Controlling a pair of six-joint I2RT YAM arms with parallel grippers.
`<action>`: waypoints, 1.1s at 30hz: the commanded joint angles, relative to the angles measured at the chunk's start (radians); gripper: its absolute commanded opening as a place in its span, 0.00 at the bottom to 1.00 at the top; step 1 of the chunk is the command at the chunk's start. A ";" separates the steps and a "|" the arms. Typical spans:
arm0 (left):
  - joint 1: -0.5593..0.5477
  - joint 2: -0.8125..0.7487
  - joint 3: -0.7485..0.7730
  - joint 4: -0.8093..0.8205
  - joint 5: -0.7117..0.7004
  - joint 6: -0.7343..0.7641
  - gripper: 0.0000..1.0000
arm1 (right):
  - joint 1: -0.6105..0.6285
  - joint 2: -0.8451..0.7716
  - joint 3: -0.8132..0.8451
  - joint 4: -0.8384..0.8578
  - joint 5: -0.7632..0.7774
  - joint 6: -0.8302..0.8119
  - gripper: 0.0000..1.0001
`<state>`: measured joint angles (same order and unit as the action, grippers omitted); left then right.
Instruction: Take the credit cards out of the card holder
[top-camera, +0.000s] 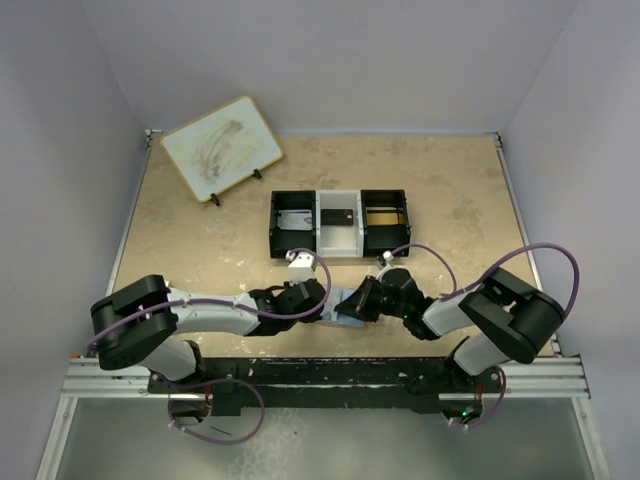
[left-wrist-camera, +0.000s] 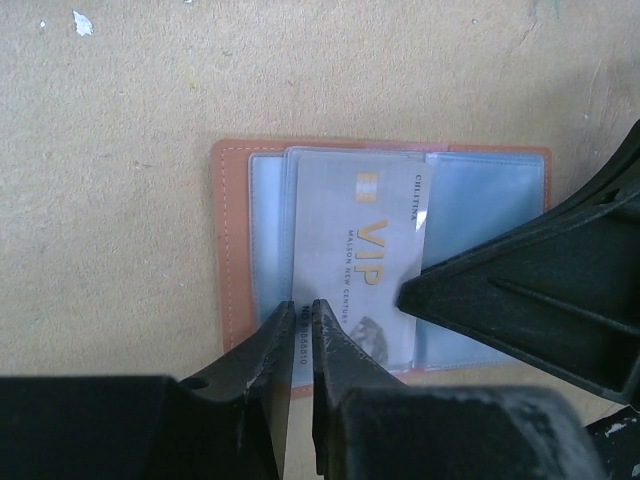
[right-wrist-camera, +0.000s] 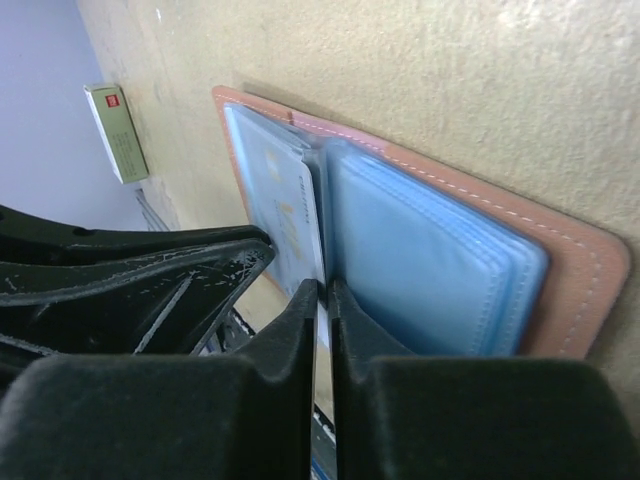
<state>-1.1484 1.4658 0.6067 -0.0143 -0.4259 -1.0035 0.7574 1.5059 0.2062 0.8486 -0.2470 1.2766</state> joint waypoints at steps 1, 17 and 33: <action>-0.007 0.020 -0.024 -0.001 0.039 -0.009 0.08 | 0.002 0.025 0.000 0.071 -0.004 0.001 0.00; -0.007 0.073 -0.033 -0.097 -0.050 -0.057 0.04 | -0.131 -0.026 -0.051 0.018 -0.183 -0.133 0.00; -0.008 0.064 -0.035 -0.087 -0.042 -0.050 0.02 | -0.160 -0.067 -0.076 -0.006 -0.169 -0.135 0.03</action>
<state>-1.1572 1.5005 0.6067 0.0151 -0.4683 -1.0645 0.6075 1.4570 0.1398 0.8524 -0.4179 1.1606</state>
